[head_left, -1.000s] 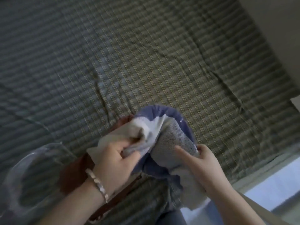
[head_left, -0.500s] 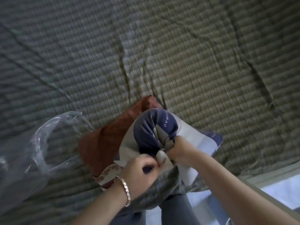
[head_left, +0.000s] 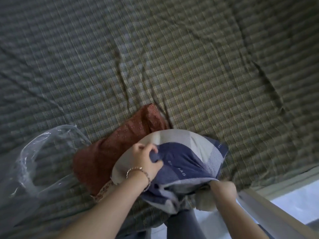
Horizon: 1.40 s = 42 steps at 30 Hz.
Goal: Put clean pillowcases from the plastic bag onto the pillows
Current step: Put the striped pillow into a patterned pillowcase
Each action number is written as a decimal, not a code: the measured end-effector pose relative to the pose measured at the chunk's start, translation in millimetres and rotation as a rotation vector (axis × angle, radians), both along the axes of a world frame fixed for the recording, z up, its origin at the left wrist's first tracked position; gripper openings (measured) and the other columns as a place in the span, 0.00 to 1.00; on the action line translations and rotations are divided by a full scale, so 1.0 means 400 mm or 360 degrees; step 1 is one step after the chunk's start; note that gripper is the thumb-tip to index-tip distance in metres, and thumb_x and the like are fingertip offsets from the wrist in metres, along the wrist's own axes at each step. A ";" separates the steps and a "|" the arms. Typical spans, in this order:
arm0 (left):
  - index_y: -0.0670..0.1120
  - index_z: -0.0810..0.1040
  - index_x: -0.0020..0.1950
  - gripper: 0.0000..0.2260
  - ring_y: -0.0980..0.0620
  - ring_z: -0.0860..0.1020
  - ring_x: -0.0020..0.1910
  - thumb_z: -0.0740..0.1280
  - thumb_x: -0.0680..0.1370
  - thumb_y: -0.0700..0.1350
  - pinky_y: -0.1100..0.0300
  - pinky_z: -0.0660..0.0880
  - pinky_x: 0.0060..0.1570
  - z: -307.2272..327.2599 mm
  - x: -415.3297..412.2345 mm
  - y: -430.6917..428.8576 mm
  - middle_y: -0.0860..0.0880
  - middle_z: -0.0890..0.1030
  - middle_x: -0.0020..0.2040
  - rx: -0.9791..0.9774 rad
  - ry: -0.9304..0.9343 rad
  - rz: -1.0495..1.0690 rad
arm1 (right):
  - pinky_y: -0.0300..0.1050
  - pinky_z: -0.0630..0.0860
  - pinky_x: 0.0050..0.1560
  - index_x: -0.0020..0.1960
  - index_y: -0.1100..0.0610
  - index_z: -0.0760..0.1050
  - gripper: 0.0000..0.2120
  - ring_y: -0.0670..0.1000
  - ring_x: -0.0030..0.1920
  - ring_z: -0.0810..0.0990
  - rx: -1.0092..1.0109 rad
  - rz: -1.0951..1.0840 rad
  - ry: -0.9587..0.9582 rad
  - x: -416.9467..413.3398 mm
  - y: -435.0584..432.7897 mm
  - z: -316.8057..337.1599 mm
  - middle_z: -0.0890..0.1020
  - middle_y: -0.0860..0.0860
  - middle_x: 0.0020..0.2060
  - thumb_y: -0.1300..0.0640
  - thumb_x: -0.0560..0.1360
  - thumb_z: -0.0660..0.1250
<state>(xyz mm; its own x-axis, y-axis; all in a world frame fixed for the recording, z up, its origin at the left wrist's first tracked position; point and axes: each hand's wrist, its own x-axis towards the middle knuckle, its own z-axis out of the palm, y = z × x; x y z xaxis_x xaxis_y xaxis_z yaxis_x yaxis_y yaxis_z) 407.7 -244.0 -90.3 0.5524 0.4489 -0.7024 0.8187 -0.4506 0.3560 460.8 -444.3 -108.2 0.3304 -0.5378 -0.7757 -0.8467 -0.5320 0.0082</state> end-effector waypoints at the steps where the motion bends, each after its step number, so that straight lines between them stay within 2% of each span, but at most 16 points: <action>1: 0.51 0.73 0.42 0.06 0.53 0.68 0.42 0.69 0.72 0.42 0.68 0.63 0.42 -0.013 -0.026 -0.008 0.53 0.65 0.50 0.0056 0.0047 0.0063 | 0.51 0.72 0.51 0.57 0.72 0.73 0.16 0.59 0.47 0.74 0.0081 -0.0181 0.0054 0.005 -0.008 -0.027 0.76 0.61 0.44 0.65 0.72 0.64; 3: 0.50 0.70 0.36 0.11 0.48 0.74 0.42 0.68 0.71 0.37 0.59 0.71 0.45 -0.058 -0.083 -0.012 0.47 0.74 0.45 0.0085 0.0128 0.0412 | 0.50 0.72 0.51 0.55 0.68 0.73 0.12 0.57 0.47 0.73 0.0230 -0.0392 0.0117 0.008 -0.002 -0.069 0.75 0.58 0.42 0.64 0.75 0.60; 5: 0.46 0.69 0.43 0.11 0.41 0.79 0.46 0.70 0.70 0.38 0.50 0.76 0.49 -0.091 -0.117 -0.009 0.40 0.79 0.47 -0.0041 0.0309 0.0909 | 0.48 0.68 0.48 0.52 0.63 0.71 0.07 0.56 0.46 0.71 0.0278 -0.0432 0.0137 0.010 0.016 -0.085 0.74 0.57 0.43 0.63 0.76 0.58; 8: 0.38 0.63 0.67 0.37 0.38 0.72 0.62 0.77 0.65 0.47 0.50 0.68 0.64 -0.120 -0.135 -0.005 0.36 0.70 0.66 -0.0077 0.0577 0.1415 | 0.46 0.67 0.48 0.54 0.62 0.71 0.08 0.55 0.47 0.71 0.0327 -0.0474 0.0063 -0.016 0.016 -0.100 0.74 0.57 0.47 0.61 0.76 0.60; 11: 0.37 0.60 0.71 0.43 0.39 0.68 0.66 0.79 0.63 0.44 0.48 0.67 0.64 -0.133 -0.116 -0.007 0.37 0.66 0.69 -0.0097 0.0428 0.1676 | 0.47 0.68 0.50 0.62 0.66 0.72 0.18 0.57 0.50 0.74 0.0234 -0.0474 -0.0009 -0.038 0.003 -0.101 0.77 0.58 0.49 0.59 0.75 0.64; 14: 0.37 0.65 0.68 0.30 0.39 0.71 0.62 0.72 0.69 0.38 0.51 0.69 0.61 -0.142 -0.109 -0.011 0.37 0.70 0.66 -0.0091 0.0430 0.1472 | 0.47 0.68 0.48 0.62 0.64 0.71 0.22 0.60 0.50 0.75 0.0152 -0.0446 -0.0209 -0.040 0.015 -0.079 0.77 0.59 0.49 0.58 0.70 0.67; 17: 0.37 0.72 0.62 0.19 0.40 0.73 0.60 0.67 0.73 0.40 0.57 0.68 0.55 -0.126 -0.109 -0.016 0.39 0.75 0.61 -0.0119 0.0435 0.1137 | 0.45 0.66 0.44 0.51 0.61 0.71 0.10 0.58 0.43 0.75 0.0250 -0.0140 -0.0459 -0.047 0.075 -0.032 0.77 0.58 0.43 0.61 0.71 0.64; 21: 0.41 0.75 0.48 0.07 0.44 0.78 0.49 0.69 0.71 0.38 0.59 0.70 0.43 -0.071 -0.091 -0.029 0.42 0.79 0.45 -0.0316 0.0213 0.0911 | 0.45 0.67 0.41 0.46 0.54 0.68 0.08 0.54 0.42 0.72 0.0571 -0.0033 -0.0393 -0.057 0.165 0.014 0.75 0.50 0.37 0.54 0.73 0.67; 22: 0.44 0.73 0.45 0.06 0.46 0.77 0.47 0.69 0.71 0.37 0.60 0.70 0.41 -0.057 -0.085 -0.035 0.44 0.78 0.43 -0.0340 0.0165 0.0795 | 0.45 0.69 0.47 0.50 0.53 0.69 0.15 0.53 0.47 0.74 0.0710 -0.0183 -0.0289 -0.053 0.181 0.014 0.76 0.48 0.40 0.49 0.70 0.70; 25: 0.49 0.69 0.34 0.10 0.50 0.76 0.38 0.67 0.71 0.38 0.62 0.66 0.35 -0.017 -0.082 -0.072 0.49 0.75 0.34 -0.0309 0.0012 0.0369 | 0.54 0.67 0.65 0.68 0.57 0.62 0.61 0.56 0.63 0.71 0.0744 -0.0290 0.0054 -0.030 0.234 0.015 0.73 0.52 0.62 0.25 0.46 0.72; 27: 0.48 0.72 0.35 0.08 0.49 0.77 0.36 0.64 0.73 0.38 0.62 0.71 0.33 -0.006 -0.082 -0.112 0.50 0.75 0.33 -0.0387 -0.0045 0.0206 | 0.57 0.63 0.69 0.73 0.63 0.54 0.67 0.59 0.69 0.65 0.0507 -0.0065 0.0187 -0.003 0.259 0.007 0.65 0.58 0.69 0.26 0.47 0.73; 31: 0.45 0.72 0.61 0.13 0.51 0.73 0.56 0.59 0.77 0.41 0.62 0.69 0.56 -0.036 -0.126 -0.144 0.47 0.75 0.56 -0.0250 -0.0347 -0.0211 | 0.50 0.65 0.66 0.72 0.72 0.50 0.66 0.60 0.69 0.63 0.0161 0.0562 0.0376 0.024 0.283 -0.030 0.62 0.63 0.68 0.30 0.54 0.74; 34: 0.44 0.77 0.54 0.16 0.53 0.71 0.46 0.54 0.74 0.48 0.62 0.70 0.47 -0.062 -0.159 -0.130 0.43 0.79 0.49 -0.0473 -0.0501 -0.0339 | 0.49 0.67 0.62 0.69 0.70 0.53 0.53 0.60 0.66 0.66 0.0041 0.0546 0.0227 0.009 0.290 -0.069 0.64 0.62 0.65 0.42 0.60 0.77; 37: 0.44 0.78 0.56 0.20 0.50 0.72 0.51 0.53 0.77 0.54 0.64 0.67 0.48 -0.073 -0.200 -0.119 0.41 0.79 0.53 -0.0598 -0.0504 -0.0426 | 0.52 0.68 0.61 0.66 0.66 0.55 0.40 0.62 0.64 0.67 -0.0018 0.0487 0.0036 -0.021 0.291 -0.078 0.64 0.62 0.65 0.55 0.64 0.75; 40: 0.51 0.78 0.49 0.07 0.64 0.76 0.50 0.61 0.77 0.43 0.72 0.66 0.50 -0.046 -0.205 -0.089 0.48 0.80 0.48 -0.0721 -0.0439 -0.0104 | 0.53 0.71 0.58 0.63 0.64 0.59 0.32 0.64 0.61 0.71 0.0063 0.0566 -0.0061 -0.030 0.266 -0.076 0.69 0.62 0.62 0.58 0.66 0.72; 42: 0.53 0.77 0.44 0.11 0.70 0.76 0.42 0.64 0.76 0.35 0.74 0.68 0.46 -0.051 -0.211 -0.040 0.56 0.79 0.43 -0.0606 -0.0419 0.0336 | 0.51 0.73 0.52 0.61 0.62 0.62 0.28 0.63 0.57 0.75 0.0139 0.0667 -0.0096 -0.016 0.228 -0.059 0.74 0.60 0.58 0.58 0.66 0.71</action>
